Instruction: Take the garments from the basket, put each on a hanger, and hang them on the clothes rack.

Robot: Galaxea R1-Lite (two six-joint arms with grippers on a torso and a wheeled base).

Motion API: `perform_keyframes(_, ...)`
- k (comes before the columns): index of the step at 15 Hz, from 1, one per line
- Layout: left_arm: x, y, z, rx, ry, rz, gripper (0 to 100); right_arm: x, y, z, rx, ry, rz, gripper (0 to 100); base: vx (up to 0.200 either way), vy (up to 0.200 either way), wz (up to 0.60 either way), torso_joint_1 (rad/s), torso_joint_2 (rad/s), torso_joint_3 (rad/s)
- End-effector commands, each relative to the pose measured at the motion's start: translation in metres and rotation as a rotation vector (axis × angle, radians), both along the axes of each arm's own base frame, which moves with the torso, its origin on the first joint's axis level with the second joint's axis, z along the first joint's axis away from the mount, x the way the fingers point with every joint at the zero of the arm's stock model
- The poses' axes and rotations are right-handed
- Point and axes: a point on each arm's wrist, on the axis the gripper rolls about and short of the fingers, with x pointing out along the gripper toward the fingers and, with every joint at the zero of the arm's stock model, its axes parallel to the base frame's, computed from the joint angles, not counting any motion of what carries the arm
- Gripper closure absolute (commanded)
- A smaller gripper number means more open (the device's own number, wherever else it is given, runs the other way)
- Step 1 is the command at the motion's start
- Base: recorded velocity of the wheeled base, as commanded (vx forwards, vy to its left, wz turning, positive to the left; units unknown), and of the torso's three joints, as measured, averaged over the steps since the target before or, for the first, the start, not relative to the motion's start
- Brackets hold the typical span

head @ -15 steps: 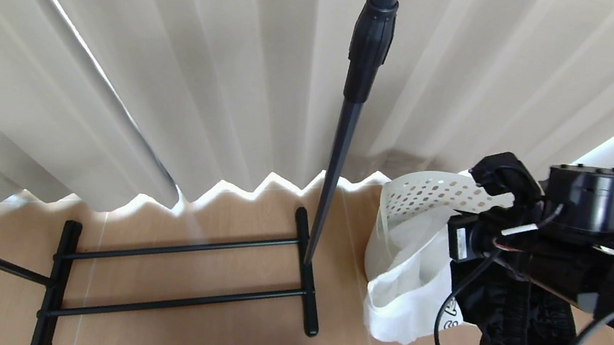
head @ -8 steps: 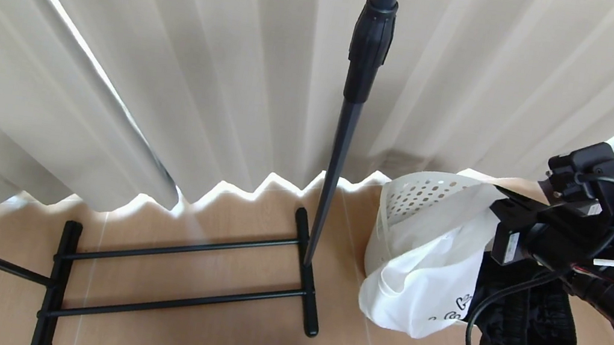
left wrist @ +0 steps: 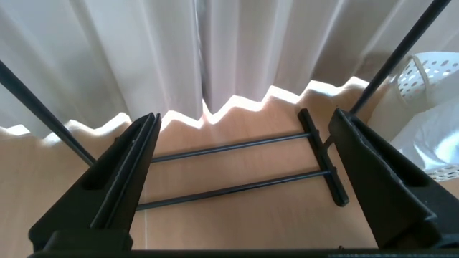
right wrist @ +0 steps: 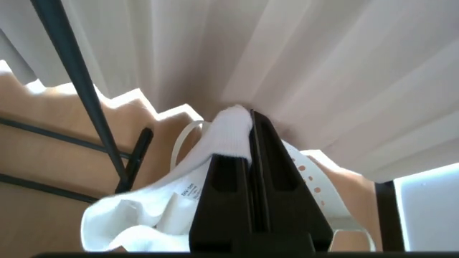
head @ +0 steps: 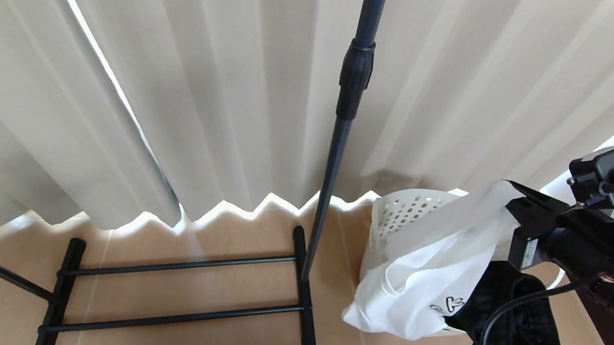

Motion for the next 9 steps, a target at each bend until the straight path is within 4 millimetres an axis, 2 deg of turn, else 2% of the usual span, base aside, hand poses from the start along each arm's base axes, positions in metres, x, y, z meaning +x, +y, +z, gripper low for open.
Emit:
perform_keyframes(1, 0.0001, 0.0, 0.0, -0.001, 0.0, 0.001, 0, -0.0037, -0.0012, 0.0044, 0.004, -0.021, 0.002, 100, 0.0, 0.0, 0.0, 0.002, 0.0, 0.198)
perform_keyframes(4, 0.0001, 0.0, 0.0, -0.001, 0.0, 0.001, 0, -0.0071, -0.0027, 0.0081, 0.008, -0.036, 0.0, 100, 0.0, 0.0, 0.0, 0.043, -0.23, 0.007)
perform_keyframes(9, 0.0001, 0.0, 0.0, -0.001, 0.0, 0.001, 0, -0.0112, -0.0049, 0.0116, 0.01, -0.051, -0.003, 100, 0.0, 0.0, 0.0, 0.104, -0.45, -0.123)
